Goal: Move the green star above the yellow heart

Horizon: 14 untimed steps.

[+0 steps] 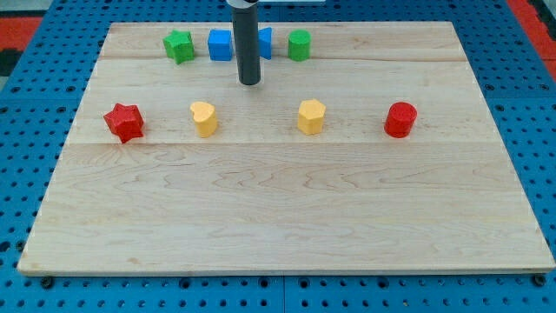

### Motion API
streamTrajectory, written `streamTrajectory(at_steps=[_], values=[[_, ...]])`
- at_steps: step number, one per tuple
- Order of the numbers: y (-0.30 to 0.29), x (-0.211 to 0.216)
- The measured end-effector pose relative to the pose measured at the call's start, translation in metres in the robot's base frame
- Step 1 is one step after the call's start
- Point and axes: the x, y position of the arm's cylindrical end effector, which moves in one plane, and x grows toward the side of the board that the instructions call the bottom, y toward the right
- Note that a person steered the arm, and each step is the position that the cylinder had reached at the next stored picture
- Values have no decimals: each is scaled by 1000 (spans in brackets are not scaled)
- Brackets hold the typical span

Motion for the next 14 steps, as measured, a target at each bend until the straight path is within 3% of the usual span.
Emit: streamTrajectory(at_steps=[7, 9, 10, 11, 12, 13, 14], values=[[-9, -5], [-108, -2], [-152, -29], [-159, -80], [-157, -97], [-118, -82], [-117, -47]])
